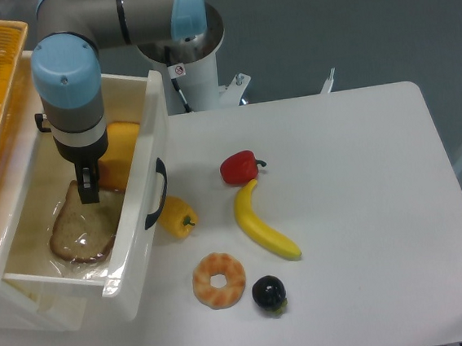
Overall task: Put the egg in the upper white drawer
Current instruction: 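Raise the open gripper up out of the drawer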
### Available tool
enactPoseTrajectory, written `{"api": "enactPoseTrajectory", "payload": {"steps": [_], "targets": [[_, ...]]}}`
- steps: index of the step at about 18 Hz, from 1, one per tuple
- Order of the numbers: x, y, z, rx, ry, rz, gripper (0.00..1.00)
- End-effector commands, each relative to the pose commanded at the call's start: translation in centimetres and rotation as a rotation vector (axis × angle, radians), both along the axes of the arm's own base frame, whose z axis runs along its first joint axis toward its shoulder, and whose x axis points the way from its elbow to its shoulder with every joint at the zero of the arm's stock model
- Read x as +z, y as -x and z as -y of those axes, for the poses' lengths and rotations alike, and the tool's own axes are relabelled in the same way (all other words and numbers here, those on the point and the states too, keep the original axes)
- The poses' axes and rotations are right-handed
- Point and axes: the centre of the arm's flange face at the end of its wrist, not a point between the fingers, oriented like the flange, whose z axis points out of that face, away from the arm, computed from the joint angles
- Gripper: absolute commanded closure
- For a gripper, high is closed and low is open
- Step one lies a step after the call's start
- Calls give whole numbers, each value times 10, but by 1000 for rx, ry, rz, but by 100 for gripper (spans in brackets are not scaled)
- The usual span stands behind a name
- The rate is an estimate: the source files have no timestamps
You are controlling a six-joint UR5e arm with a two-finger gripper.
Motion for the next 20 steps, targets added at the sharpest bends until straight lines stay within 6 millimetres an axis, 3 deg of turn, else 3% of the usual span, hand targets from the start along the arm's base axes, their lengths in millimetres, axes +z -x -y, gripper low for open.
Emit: {"api": "enactPoseTrajectory", "payload": {"steps": [6,15,20], "targets": [[22,10,6,40,-35,-15,0],[70,35,38,331,-82,-32,0],[107,50,67,503,-163,22,0]]}}
